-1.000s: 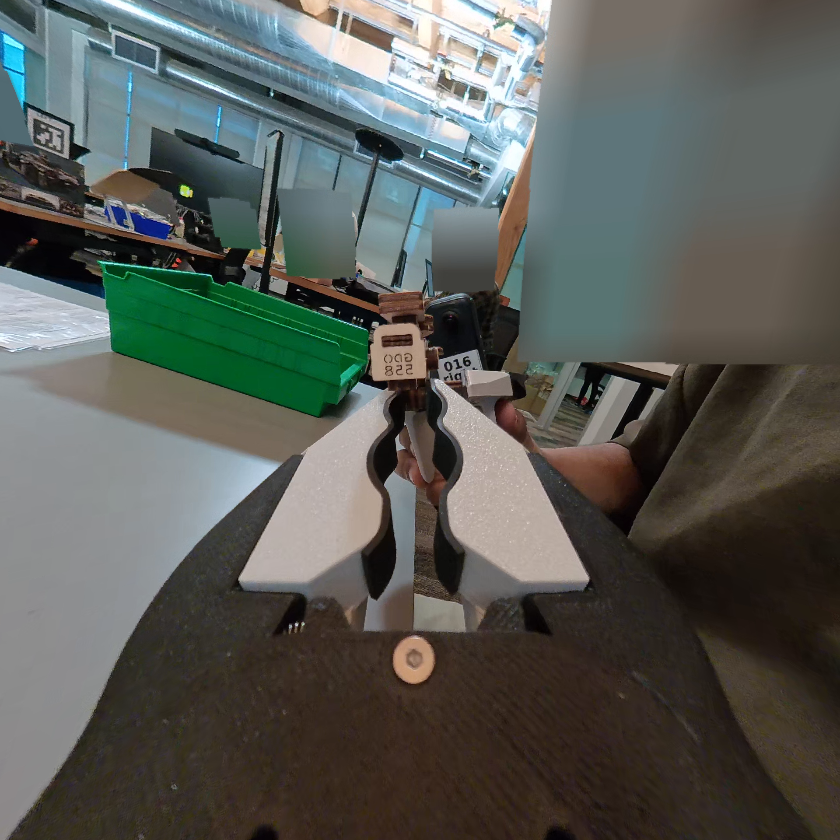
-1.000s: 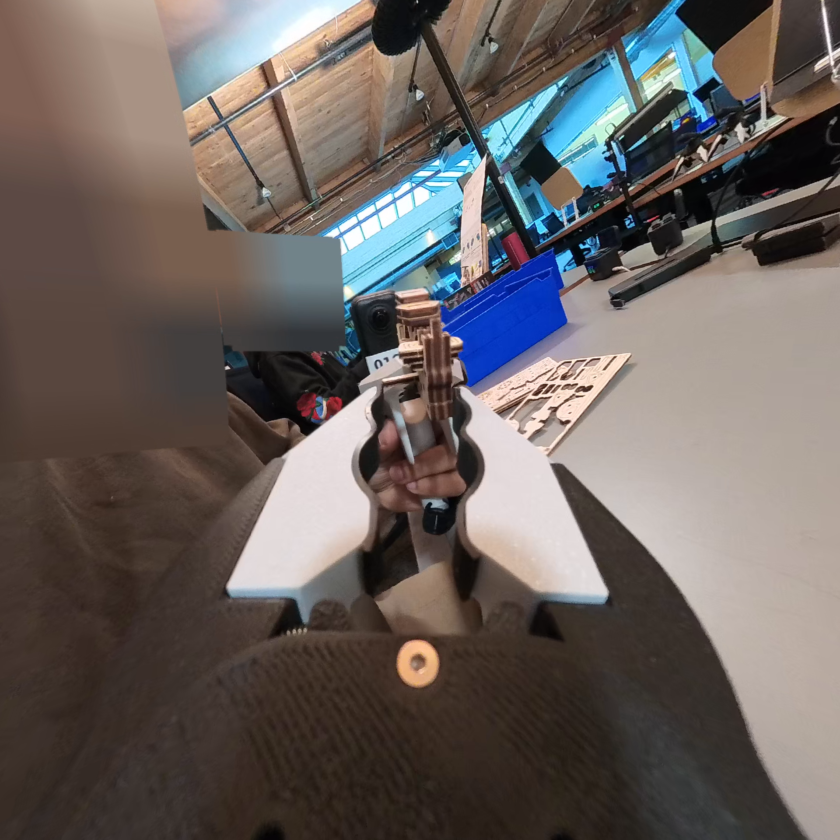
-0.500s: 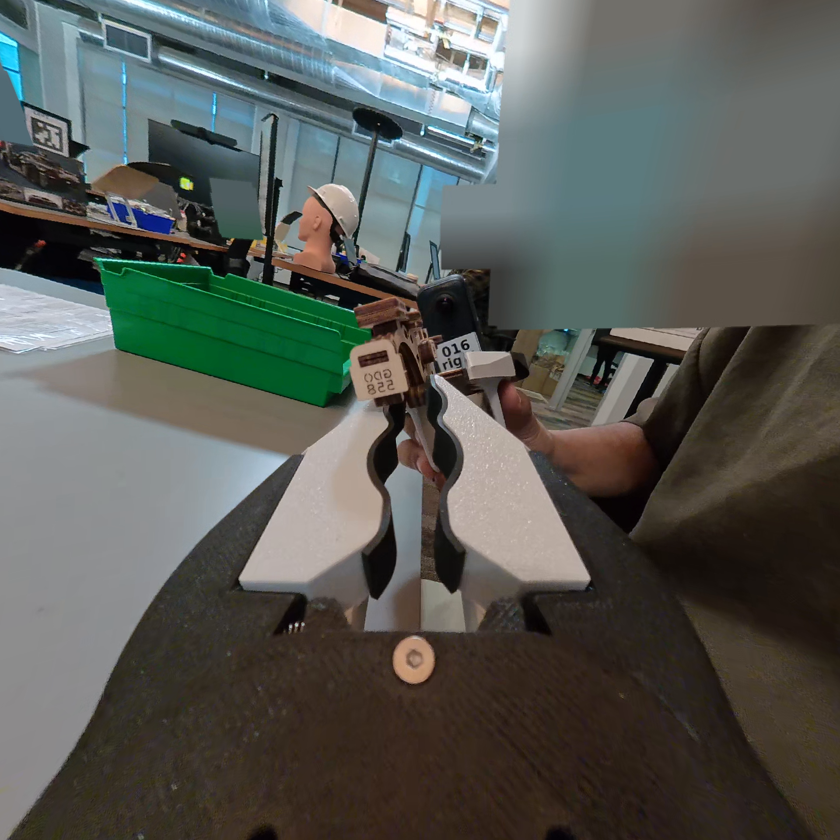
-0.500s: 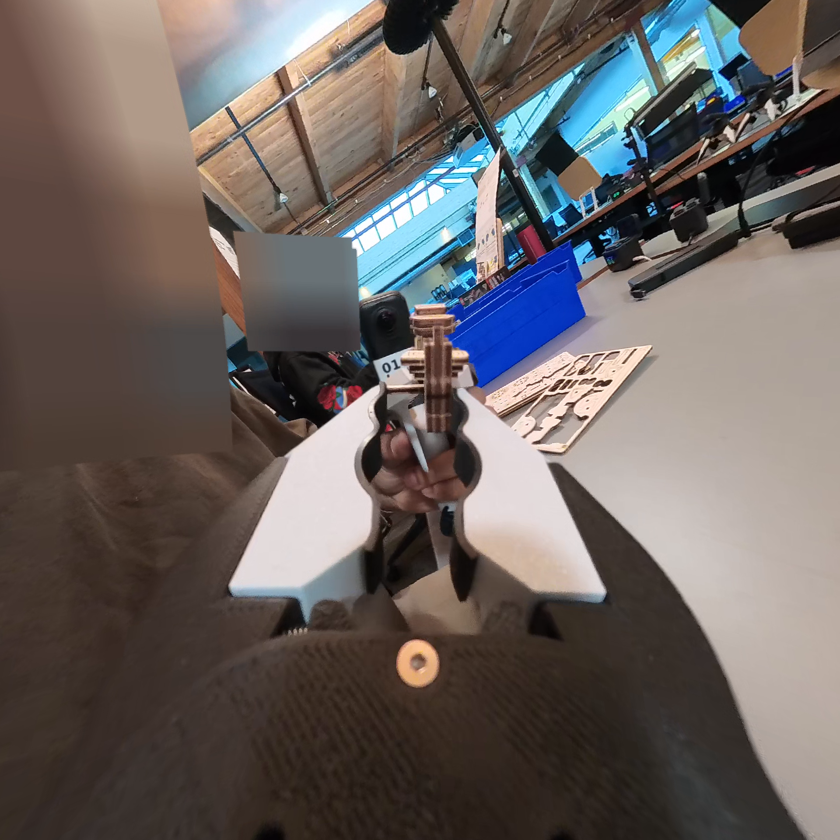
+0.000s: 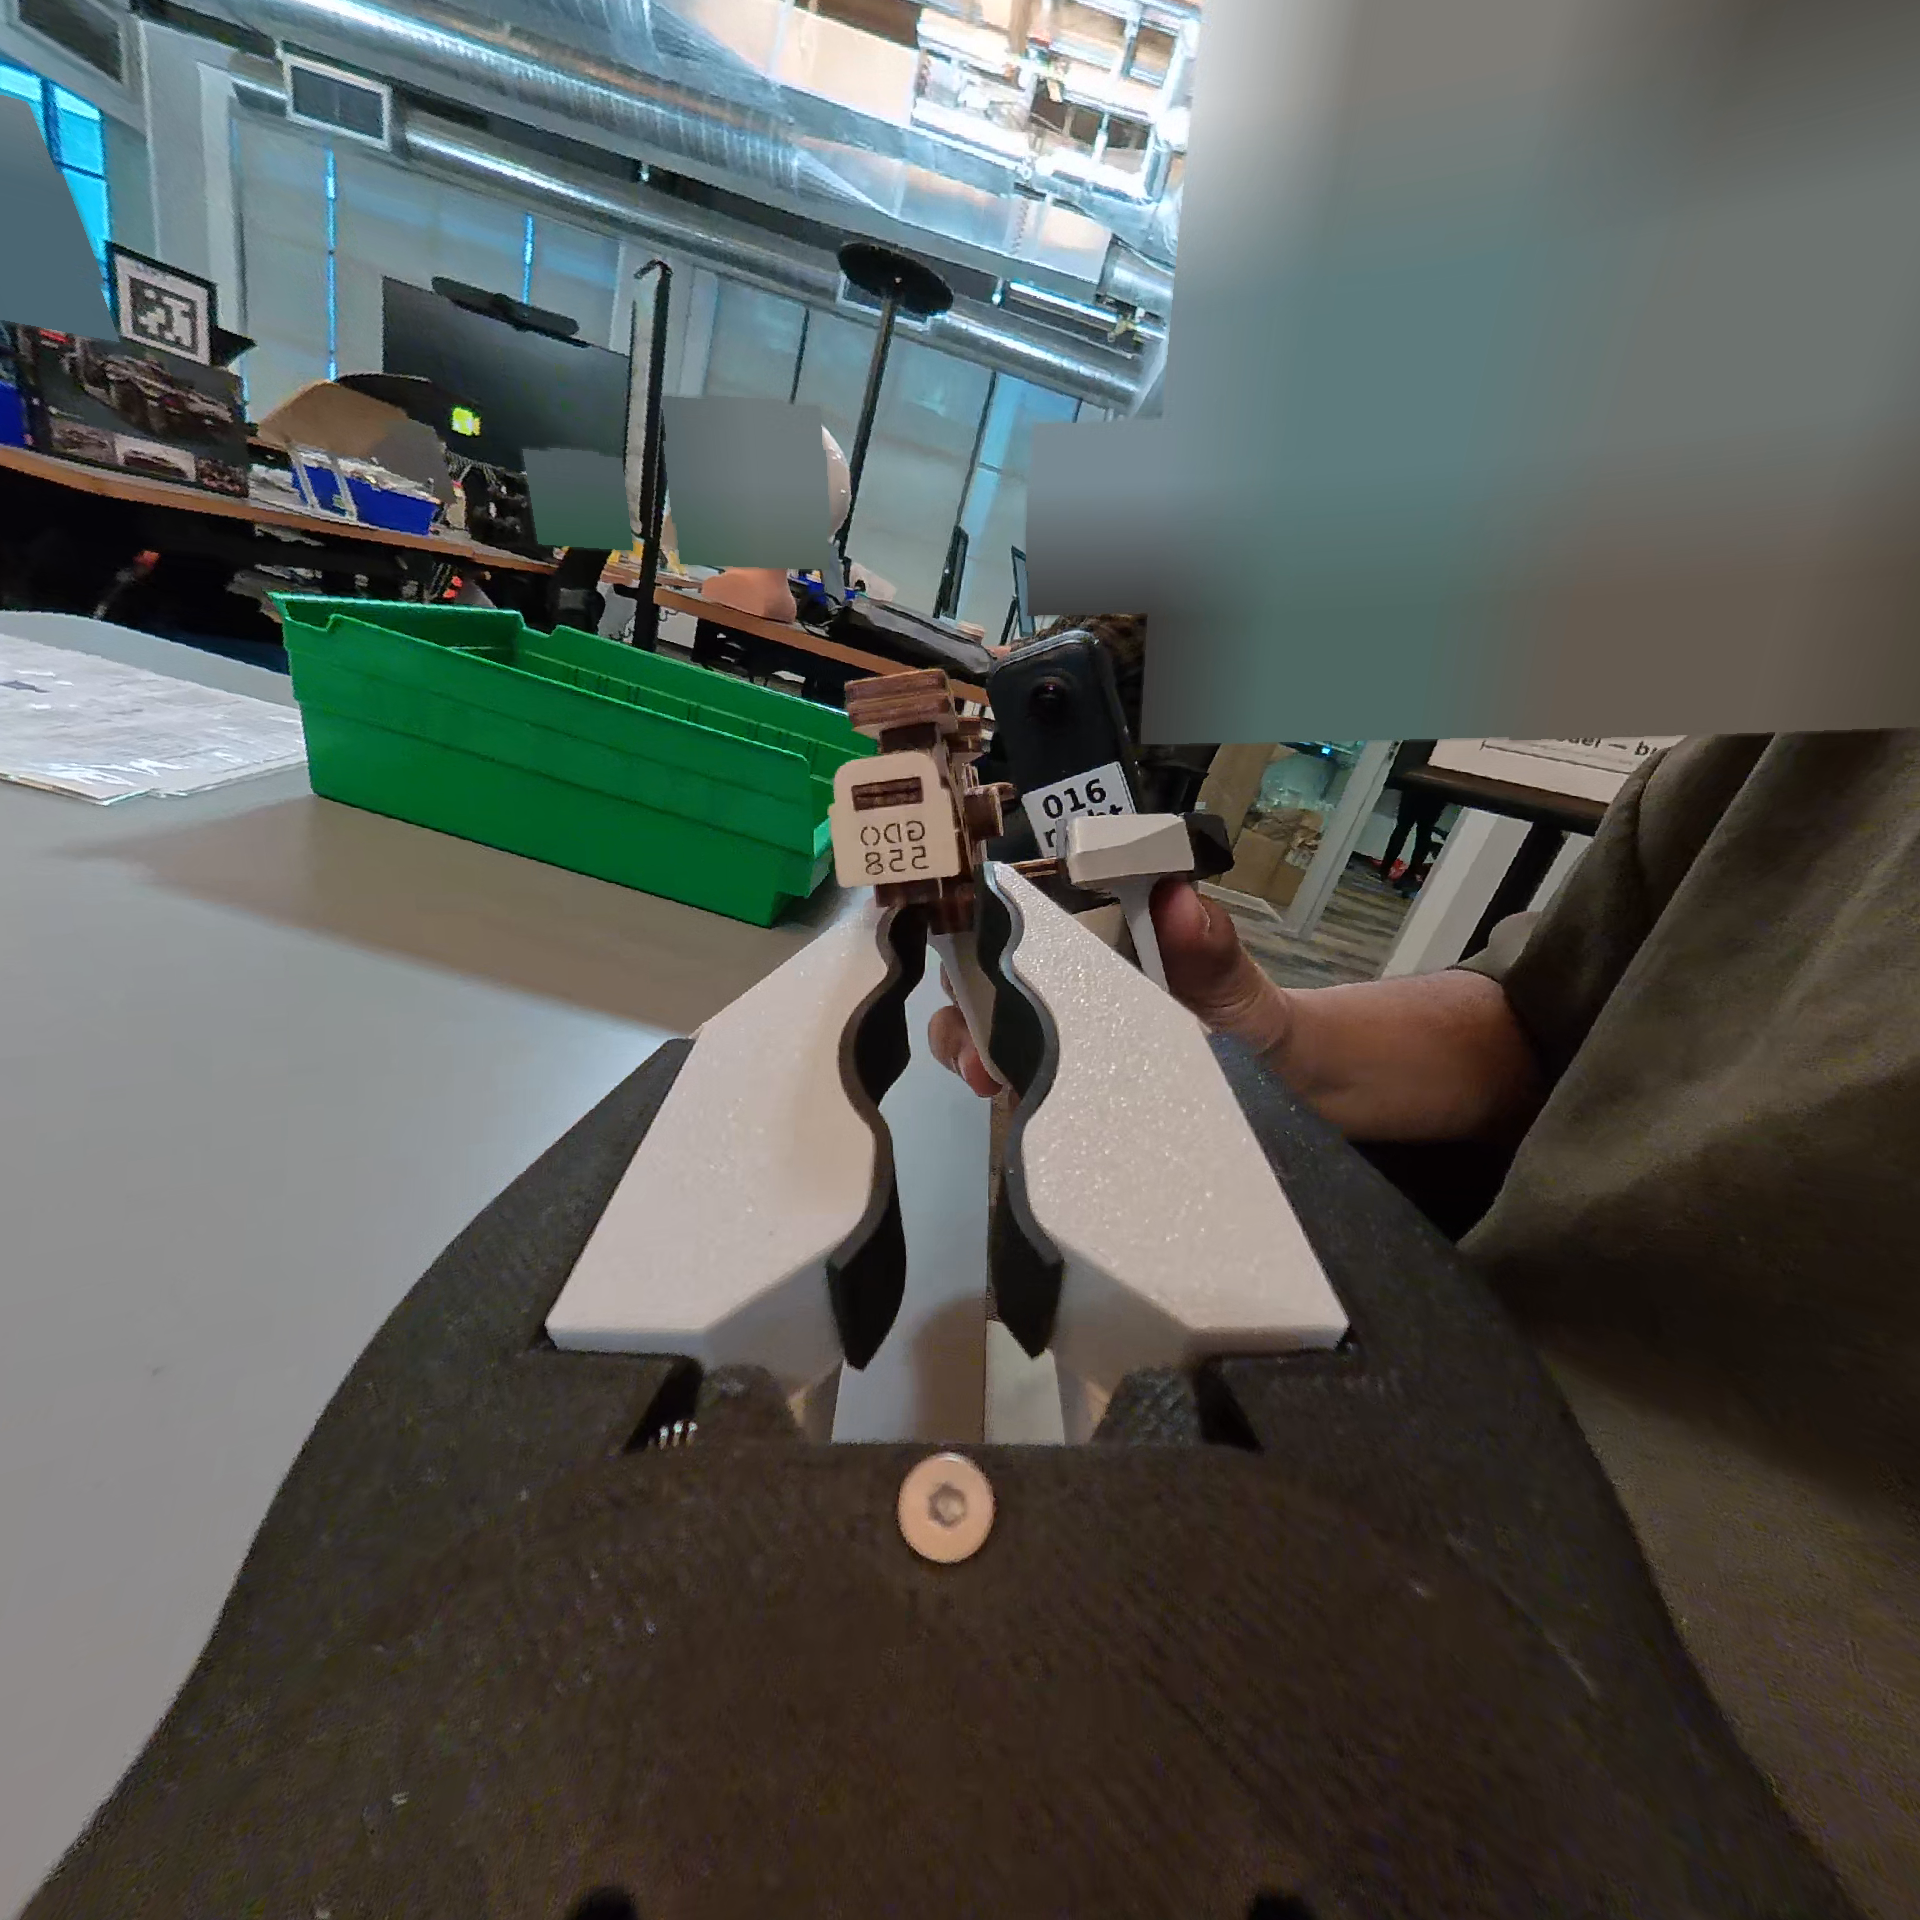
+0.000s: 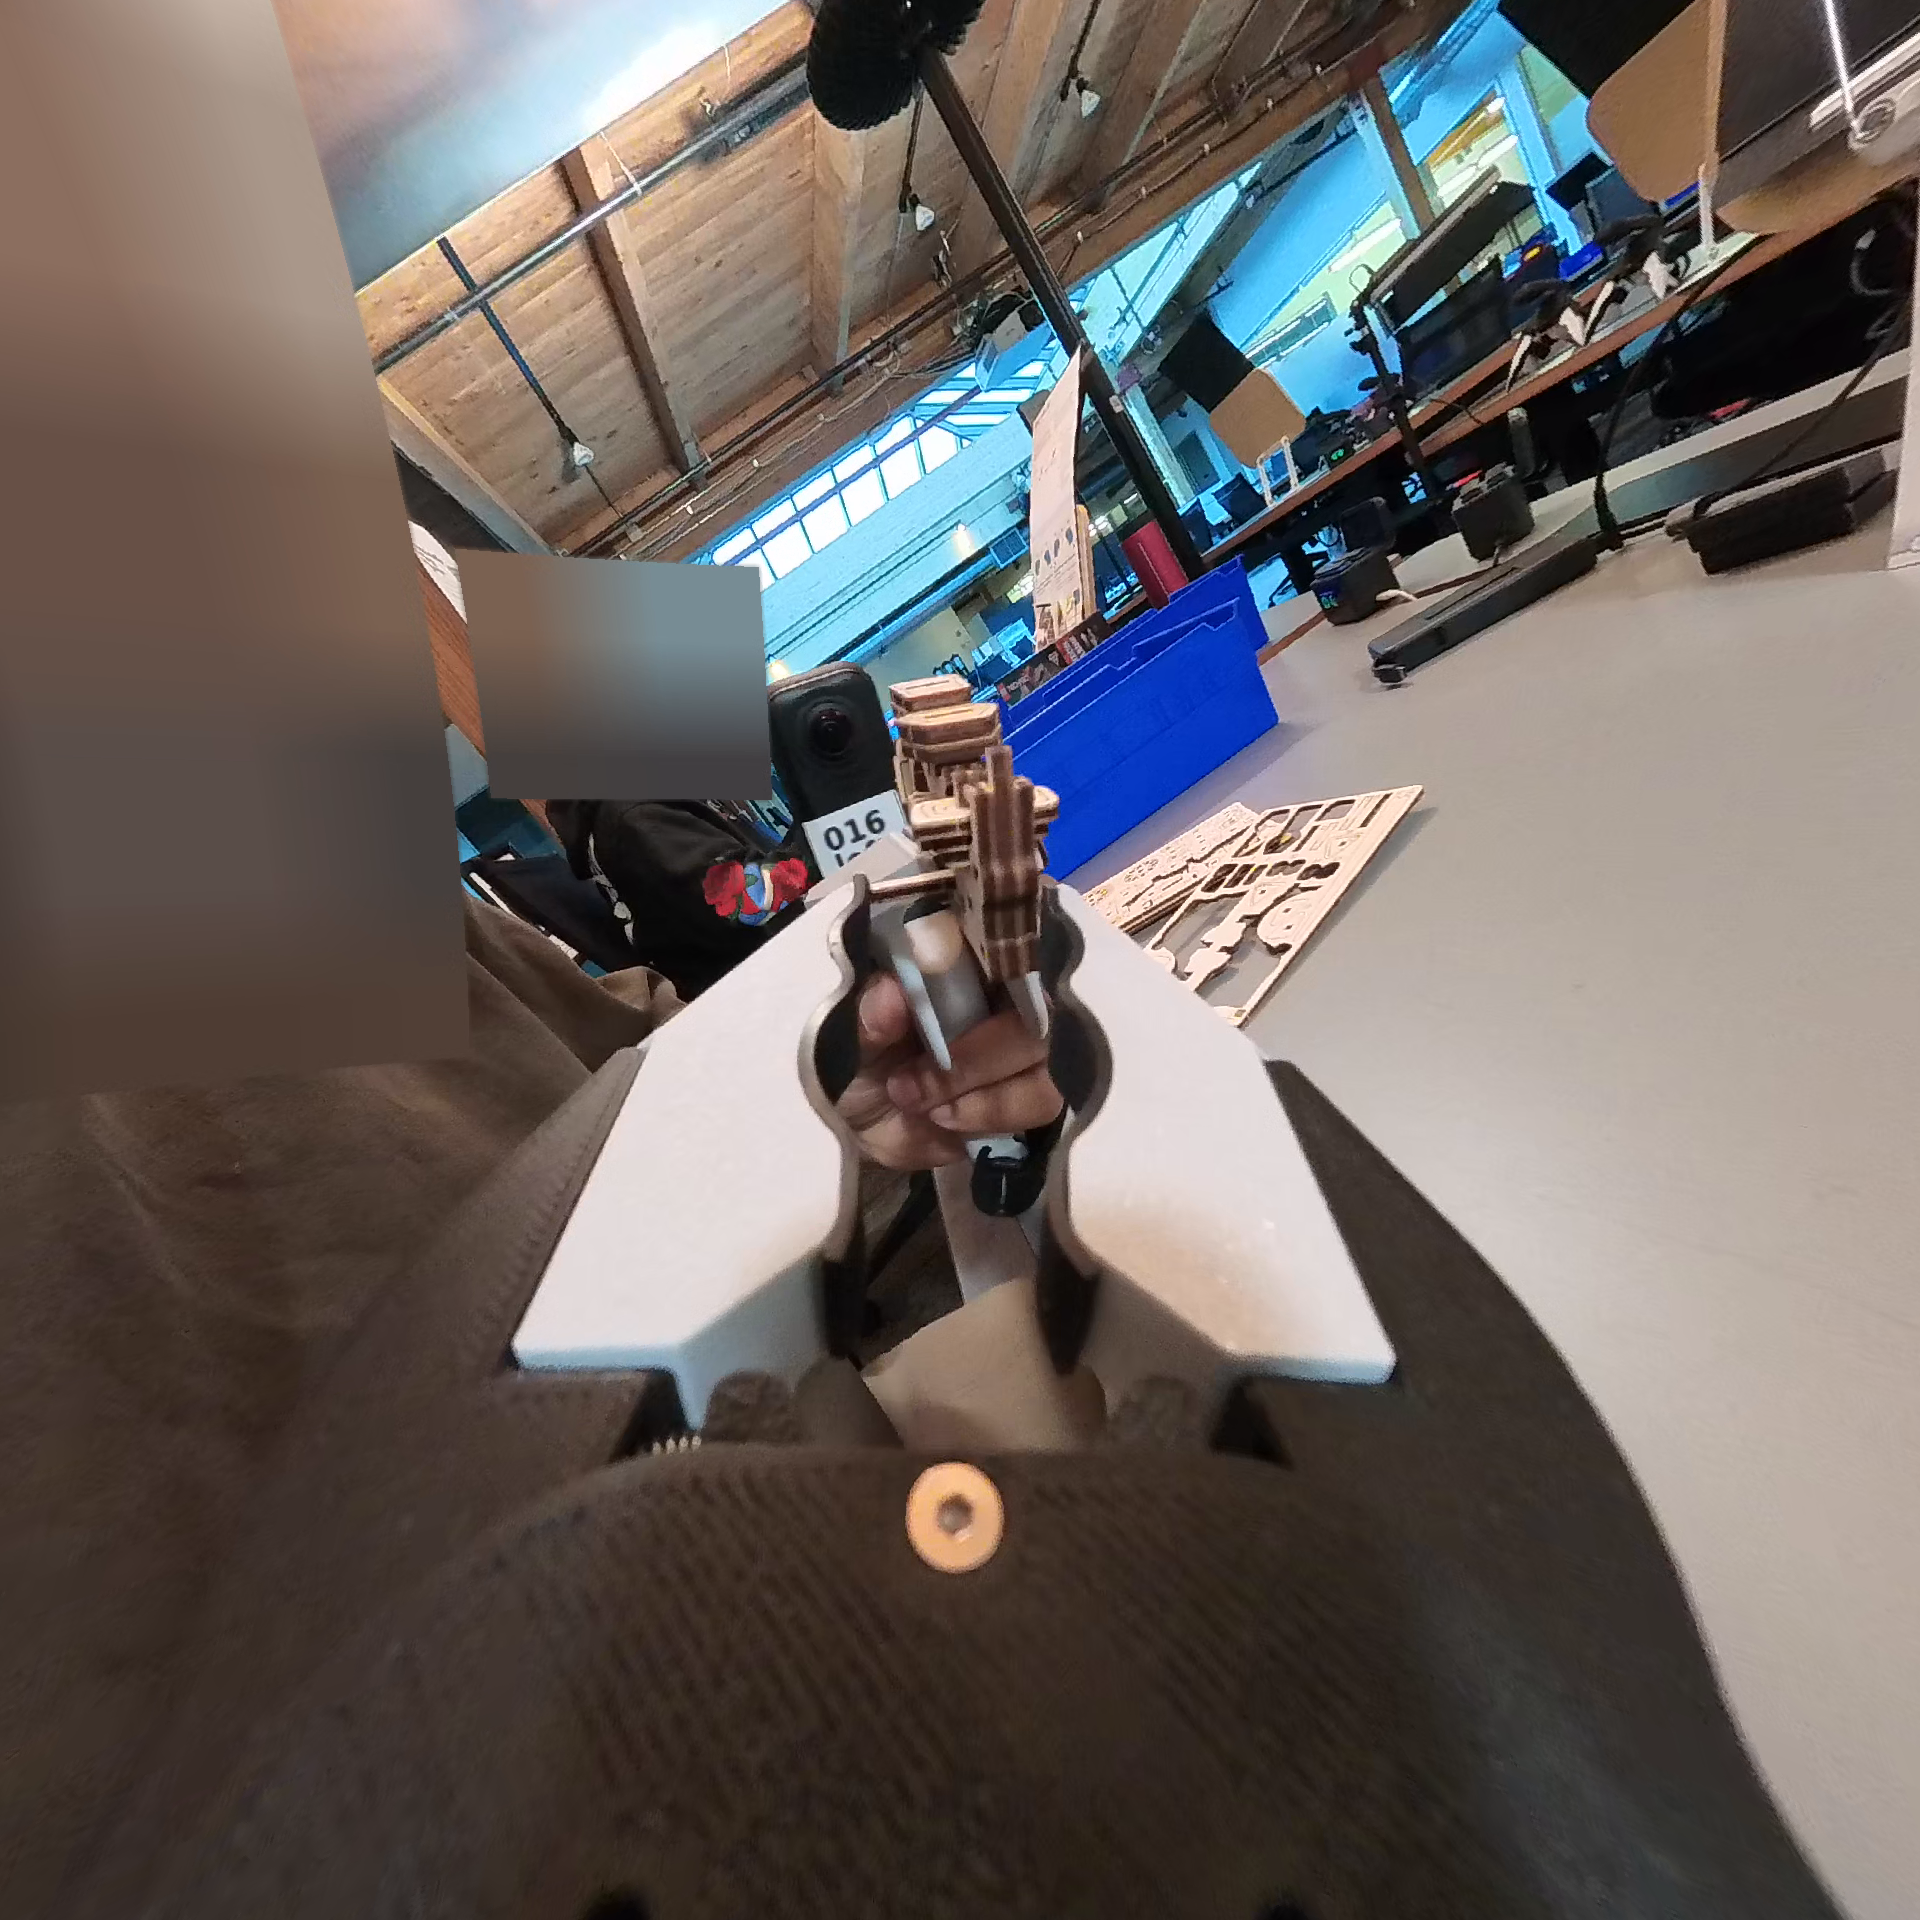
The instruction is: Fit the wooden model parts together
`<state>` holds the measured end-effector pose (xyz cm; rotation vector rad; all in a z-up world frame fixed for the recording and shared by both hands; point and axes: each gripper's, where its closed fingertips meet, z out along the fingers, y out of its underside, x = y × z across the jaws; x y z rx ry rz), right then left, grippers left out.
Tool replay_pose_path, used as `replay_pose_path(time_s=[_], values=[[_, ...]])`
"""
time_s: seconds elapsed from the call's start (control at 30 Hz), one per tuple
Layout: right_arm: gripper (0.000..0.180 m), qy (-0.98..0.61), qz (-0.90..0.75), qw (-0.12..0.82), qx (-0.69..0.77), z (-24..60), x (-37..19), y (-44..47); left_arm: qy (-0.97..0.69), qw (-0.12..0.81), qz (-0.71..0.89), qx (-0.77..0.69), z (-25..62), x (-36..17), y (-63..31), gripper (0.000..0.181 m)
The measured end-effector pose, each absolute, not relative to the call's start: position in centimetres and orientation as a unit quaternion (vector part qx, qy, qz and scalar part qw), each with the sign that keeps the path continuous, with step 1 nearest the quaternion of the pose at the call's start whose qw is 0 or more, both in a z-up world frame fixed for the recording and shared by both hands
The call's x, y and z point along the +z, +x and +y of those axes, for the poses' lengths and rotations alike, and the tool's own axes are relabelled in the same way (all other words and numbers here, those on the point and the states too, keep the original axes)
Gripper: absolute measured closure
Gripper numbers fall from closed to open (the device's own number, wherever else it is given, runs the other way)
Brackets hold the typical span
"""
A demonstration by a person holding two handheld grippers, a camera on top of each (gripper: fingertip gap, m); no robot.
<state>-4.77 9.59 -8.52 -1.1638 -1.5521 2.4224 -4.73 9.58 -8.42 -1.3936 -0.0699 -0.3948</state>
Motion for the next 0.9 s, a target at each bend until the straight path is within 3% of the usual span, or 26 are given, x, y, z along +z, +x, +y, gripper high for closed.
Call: replay_pose_path(time_s=[0.9], values=[[0.15, -0.37, -0.509, 0.031, 0.777, 10.09, -8.43, -4.71, -0.648, 0.741, -0.048, -0.168, 9.87, -8.64, -4.53, 0.173]])
